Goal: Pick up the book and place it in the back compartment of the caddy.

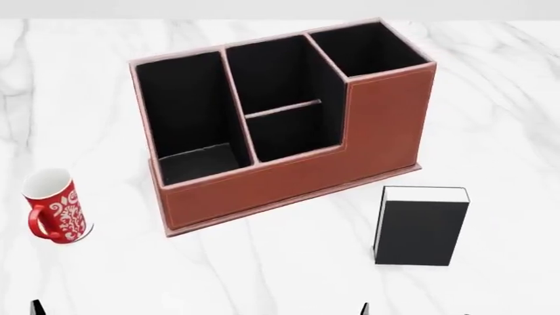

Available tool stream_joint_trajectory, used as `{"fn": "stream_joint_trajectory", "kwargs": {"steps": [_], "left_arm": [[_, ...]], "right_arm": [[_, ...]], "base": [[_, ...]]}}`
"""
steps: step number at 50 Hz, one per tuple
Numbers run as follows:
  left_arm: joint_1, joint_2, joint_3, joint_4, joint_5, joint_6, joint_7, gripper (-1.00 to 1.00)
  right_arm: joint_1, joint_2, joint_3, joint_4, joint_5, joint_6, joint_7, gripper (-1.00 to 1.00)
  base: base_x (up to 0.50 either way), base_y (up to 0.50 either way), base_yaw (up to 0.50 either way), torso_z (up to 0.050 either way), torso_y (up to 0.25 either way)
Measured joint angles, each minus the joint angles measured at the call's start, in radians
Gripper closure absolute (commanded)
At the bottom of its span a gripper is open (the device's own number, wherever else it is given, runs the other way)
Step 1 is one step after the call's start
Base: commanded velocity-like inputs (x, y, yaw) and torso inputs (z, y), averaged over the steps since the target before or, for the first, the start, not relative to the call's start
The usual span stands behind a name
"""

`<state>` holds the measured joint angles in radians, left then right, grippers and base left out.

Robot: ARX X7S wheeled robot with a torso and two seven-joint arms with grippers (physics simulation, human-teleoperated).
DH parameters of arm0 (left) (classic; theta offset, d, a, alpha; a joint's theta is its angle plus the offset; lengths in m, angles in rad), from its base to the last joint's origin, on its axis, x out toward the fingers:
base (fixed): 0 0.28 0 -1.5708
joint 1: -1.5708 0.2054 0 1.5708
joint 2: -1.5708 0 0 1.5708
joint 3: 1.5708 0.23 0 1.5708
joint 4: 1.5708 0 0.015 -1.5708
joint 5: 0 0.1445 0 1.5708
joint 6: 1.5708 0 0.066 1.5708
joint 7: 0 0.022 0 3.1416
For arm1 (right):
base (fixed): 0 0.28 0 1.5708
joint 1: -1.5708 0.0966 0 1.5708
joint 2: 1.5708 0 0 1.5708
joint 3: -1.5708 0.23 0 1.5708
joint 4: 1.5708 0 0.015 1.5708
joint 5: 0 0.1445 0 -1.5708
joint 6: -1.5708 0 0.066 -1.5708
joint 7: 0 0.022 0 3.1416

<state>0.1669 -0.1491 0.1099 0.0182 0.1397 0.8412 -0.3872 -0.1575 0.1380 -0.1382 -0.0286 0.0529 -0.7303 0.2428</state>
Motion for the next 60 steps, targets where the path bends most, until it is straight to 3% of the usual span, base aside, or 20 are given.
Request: {"fn": "stream_joint_trajectory", "kwargs": {"steps": [60], "left_arm": [[-0.005, -0.038, 0.039, 0.007, 0.004, -0.013, -0.053, -1.0]], "right_arm": [[0.006, 0.041, -0.042, -0.003, 0.031, -0.003, 0.039, -1.0]], "base": [[0.0, -0.17, 0.0, 0.0, 0.0]]}}
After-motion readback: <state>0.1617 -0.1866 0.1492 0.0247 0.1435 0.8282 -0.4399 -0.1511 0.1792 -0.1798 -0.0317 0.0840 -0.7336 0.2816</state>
